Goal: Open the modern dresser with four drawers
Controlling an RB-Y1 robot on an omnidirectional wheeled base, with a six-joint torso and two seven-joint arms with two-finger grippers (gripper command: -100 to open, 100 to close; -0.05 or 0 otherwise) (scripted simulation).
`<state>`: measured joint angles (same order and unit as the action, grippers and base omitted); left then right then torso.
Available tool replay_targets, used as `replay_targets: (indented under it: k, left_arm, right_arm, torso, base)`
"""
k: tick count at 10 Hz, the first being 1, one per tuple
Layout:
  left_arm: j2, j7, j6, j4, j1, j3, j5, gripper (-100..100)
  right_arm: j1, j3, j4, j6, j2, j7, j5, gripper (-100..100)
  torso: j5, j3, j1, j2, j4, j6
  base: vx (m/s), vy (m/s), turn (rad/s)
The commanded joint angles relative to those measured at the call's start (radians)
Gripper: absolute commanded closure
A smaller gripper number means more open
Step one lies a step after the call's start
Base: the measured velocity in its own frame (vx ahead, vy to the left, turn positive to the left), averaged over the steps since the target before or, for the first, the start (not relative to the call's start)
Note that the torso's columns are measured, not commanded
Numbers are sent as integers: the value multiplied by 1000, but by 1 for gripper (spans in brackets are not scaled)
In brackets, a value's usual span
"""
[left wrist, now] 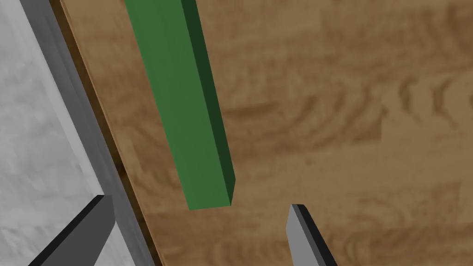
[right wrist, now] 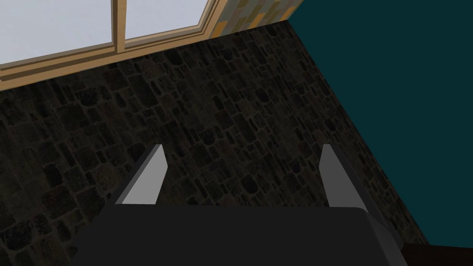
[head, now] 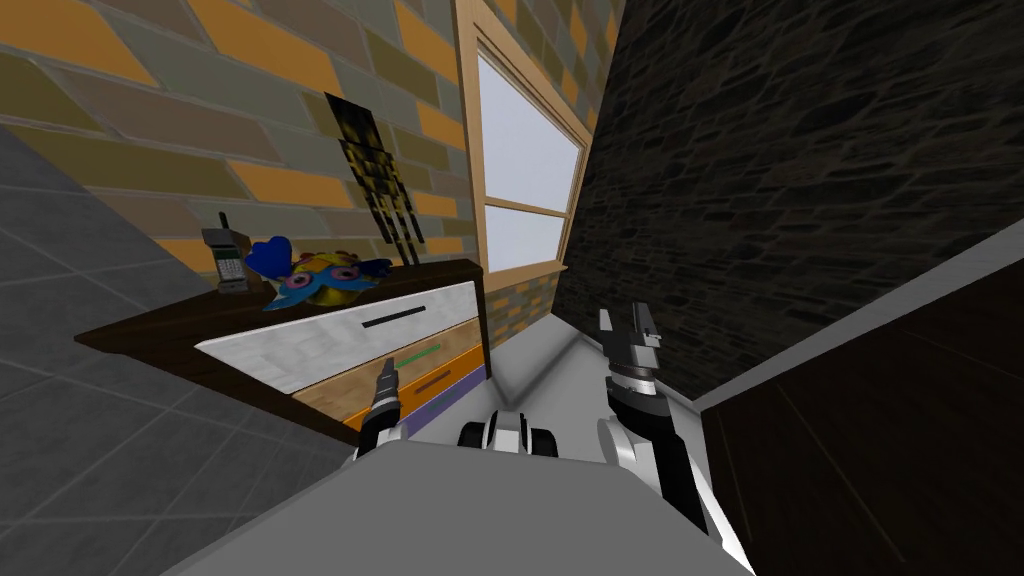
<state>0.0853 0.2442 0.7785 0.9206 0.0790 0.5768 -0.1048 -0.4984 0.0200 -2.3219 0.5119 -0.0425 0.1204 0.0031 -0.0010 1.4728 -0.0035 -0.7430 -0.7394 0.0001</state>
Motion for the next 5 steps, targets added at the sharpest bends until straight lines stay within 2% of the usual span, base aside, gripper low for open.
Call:
replay_targets:
  k: [1,2,3,4,5]
  left_arm:
    - [-71,2,-11,27,10,1,0,-100]
    - [-57,6,-12,31,10,0,0,-100]
    - [-43,5,-45,41,-6,3,-3,-100]
    - [-49,4,-27,37,3,2,-1,-100]
    - [-47,3,-32,38,2,2,-2,100]
  right_arm:
    - [0,0,0,0,0,0,0,0]
    - [0,0,0,0,0,0,0,0]
    - [0,0,0,0,0,0,0,0]
    - [0,0,0,0,0,0,0,0]
    - [0,0,0,0,0,0,0,0]
  torso:
    - [0,1,1,1,0,0]
    - [1,2,3,3,1,0]
    - [1,3,4,5,1,0]
    - [1,5,5,8,2,0]
    - [1,4,4,6,2,0]
  base:
    - [0,0,0]
    - [0,0,0]
    - [38,13,24]
    - [25,10,4]
    - [0,0,0]
